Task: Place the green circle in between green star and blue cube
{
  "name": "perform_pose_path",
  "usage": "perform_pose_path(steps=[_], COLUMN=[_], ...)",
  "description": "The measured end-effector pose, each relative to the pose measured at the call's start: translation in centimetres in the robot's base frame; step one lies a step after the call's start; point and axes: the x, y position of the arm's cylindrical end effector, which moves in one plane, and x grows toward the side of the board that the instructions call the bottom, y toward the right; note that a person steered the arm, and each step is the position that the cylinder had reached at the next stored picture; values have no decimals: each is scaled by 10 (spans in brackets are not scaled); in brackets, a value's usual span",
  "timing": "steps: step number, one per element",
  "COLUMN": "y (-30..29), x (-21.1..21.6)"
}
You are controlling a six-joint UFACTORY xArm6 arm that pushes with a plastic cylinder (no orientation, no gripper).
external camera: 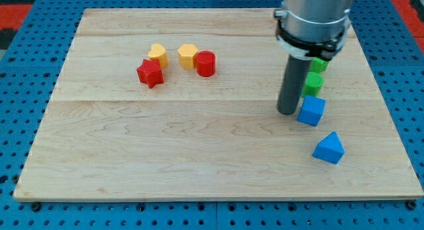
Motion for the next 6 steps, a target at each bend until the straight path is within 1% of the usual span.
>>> perform_pose_path(steps=[1, 2, 3, 4, 5, 6], y=[3, 22, 16, -36, -21, 10], x=[4, 16, 18, 1, -39, -52])
